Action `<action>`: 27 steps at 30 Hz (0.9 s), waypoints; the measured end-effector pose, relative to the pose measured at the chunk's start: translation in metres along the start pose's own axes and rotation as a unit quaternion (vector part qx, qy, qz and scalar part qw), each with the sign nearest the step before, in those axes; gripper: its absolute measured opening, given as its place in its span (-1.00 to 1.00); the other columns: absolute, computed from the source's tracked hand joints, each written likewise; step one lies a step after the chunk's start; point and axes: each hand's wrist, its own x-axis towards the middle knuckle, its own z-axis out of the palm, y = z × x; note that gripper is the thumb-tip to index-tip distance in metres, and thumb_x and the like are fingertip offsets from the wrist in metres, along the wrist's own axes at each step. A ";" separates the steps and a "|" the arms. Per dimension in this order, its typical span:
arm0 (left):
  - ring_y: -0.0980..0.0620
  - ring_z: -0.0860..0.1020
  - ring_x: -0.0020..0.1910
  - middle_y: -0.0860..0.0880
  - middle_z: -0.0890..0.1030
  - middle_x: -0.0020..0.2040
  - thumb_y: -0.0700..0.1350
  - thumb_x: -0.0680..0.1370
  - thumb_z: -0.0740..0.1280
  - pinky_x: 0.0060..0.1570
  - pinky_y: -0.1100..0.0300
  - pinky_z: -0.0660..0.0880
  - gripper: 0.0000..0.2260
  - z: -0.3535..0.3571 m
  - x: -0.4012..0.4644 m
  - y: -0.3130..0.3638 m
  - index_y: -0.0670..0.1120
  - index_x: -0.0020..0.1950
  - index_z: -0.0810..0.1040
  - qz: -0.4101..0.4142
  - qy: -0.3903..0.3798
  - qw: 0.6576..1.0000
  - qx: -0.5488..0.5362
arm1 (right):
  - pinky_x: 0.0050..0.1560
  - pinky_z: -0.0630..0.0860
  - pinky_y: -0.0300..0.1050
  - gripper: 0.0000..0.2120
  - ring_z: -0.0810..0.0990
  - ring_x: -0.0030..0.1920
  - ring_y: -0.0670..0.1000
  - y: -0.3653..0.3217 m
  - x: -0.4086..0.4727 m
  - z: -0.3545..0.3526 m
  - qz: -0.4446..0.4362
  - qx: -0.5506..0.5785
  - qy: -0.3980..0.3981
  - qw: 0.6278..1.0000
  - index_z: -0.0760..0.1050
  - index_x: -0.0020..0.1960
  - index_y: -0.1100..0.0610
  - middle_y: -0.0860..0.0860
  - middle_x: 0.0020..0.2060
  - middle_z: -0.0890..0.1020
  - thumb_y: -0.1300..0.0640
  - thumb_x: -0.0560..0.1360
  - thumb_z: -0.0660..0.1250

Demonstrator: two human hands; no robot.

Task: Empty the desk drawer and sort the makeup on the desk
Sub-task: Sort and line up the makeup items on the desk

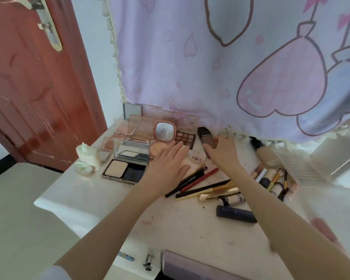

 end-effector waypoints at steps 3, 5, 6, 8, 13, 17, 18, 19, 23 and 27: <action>0.03 -0.10 0.51 -0.02 -0.01 0.54 0.09 0.63 0.00 0.44 0.11 -0.14 -0.49 0.003 0.026 0.002 -0.04 0.52 -0.04 -0.012 -0.051 0.998 0.029 | 0.15 0.44 0.05 -0.42 0.42 0.19 0.22 0.005 0.016 0.009 0.033 -0.029 -0.048 0.998 0.43 0.24 0.25 0.21 0.18 0.48 -0.17 0.44 0.31; 0.03 -0.10 0.51 -0.04 -0.01 0.54 0.09 0.63 -0.01 0.45 0.11 -0.12 -0.48 0.004 0.040 0.001 -0.07 0.52 -0.05 -0.019 -0.073 0.997 0.030 | 0.07 0.43 -0.01 -0.51 0.46 0.15 0.22 0.004 0.025 0.011 0.037 -0.049 -0.073 0.995 0.44 0.18 0.28 0.23 0.15 0.49 -0.10 0.47 0.30; 0.03 -0.09 0.51 -0.04 -0.01 0.54 0.09 0.63 0.00 0.45 0.11 -0.11 -0.48 0.005 0.045 0.000 -0.07 0.52 -0.04 -0.024 -0.078 0.996 0.026 | -0.01 0.42 -0.04 -0.57 0.48 0.11 0.22 0.003 0.028 0.010 0.039 -0.053 -0.081 0.995 0.45 0.15 0.29 0.24 0.13 0.51 -0.04 0.48 0.30; 0.04 -0.07 0.51 -0.03 0.01 0.54 0.07 0.63 0.03 0.44 0.14 -0.09 -0.49 0.003 0.052 0.000 -0.07 0.52 -0.01 -0.031 -0.083 0.996 0.007 | -0.18 0.37 -0.10 -0.66 0.51 -0.02 0.18 0.003 0.029 0.004 0.049 -0.032 -0.082 0.995 0.46 0.09 0.29 0.23 0.05 0.54 0.04 0.47 0.28; 0.04 0.04 0.49 0.02 0.03 0.53 0.06 0.62 0.06 0.40 0.13 0.07 -0.50 0.000 0.061 -0.001 -0.01 0.52 0.00 -0.079 -0.061 0.984 -0.148 | -0.37 0.30 -0.22 -0.81 0.45 -0.22 0.01 0.010 0.006 -0.022 0.026 0.095 -0.071 0.993 0.47 -0.03 0.19 0.08 -0.16 0.54 0.06 0.49 0.28; 0.11 0.22 0.40 0.06 0.24 0.42 0.01 0.62 0.07 0.31 0.29 0.11 -0.51 -0.015 0.065 0.012 -0.02 0.51 0.00 -0.077 -0.005 0.941 -0.331 | -0.24 0.43 -0.22 -0.88 0.52 -0.27 -0.02 0.004 -0.019 -0.055 -0.002 0.253 -0.119 0.960 0.51 0.02 0.11 0.04 -0.20 0.55 0.13 0.53 0.24; 0.17 0.36 0.27 0.11 0.36 0.30 -0.01 0.62 0.09 0.26 0.35 0.21 -0.54 -0.022 0.065 0.018 -0.02 0.49 0.06 -0.059 0.011 0.934 -0.351 | -0.24 0.48 -0.20 -0.88 0.54 -0.28 -0.01 0.002 -0.026 -0.063 -0.006 0.313 -0.161 0.936 0.50 0.03 0.12 0.07 -0.20 0.55 0.17 0.55 0.22; 0.21 0.45 0.10 0.15 0.45 0.15 -0.01 0.61 0.12 0.18 0.35 0.35 -0.59 -0.029 0.064 0.024 -0.01 0.45 0.15 -0.045 0.031 0.929 -0.365 | -0.29 0.49 -0.19 -0.87 0.54 -0.30 0.01 0.001 -0.031 -0.069 -0.003 0.388 -0.211 0.897 0.49 0.05 0.16 0.09 -0.21 0.55 0.20 0.55 0.20; 0.22 0.50 -0.14 0.16 0.52 -0.10 0.17 0.43 0.30 -0.11 0.32 0.47 -0.73 -0.061 0.056 0.039 0.18 0.07 0.35 0.021 0.135 0.904 -0.404 | -0.50 0.39 -0.27 -0.69 0.47 -0.48 -0.01 0.000 -0.047 -0.097 0.021 0.560 -0.387 0.732 0.37 0.09 0.26 0.14 -0.30 0.58 0.10 0.43 0.18; 0.17 0.48 -0.27 0.07 0.50 -0.25 0.13 0.41 0.25 -0.33 0.41 0.40 -0.80 -0.093 0.042 0.059 0.04 -0.09 0.40 0.113 0.160 0.901 -0.386 | -0.54 0.35 -0.31 -0.55 0.41 -0.55 -0.04 -0.006 -0.061 -0.113 -0.055 0.545 -0.483 0.683 0.46 -0.01 0.26 0.08 -0.40 0.53 -0.12 0.37 0.37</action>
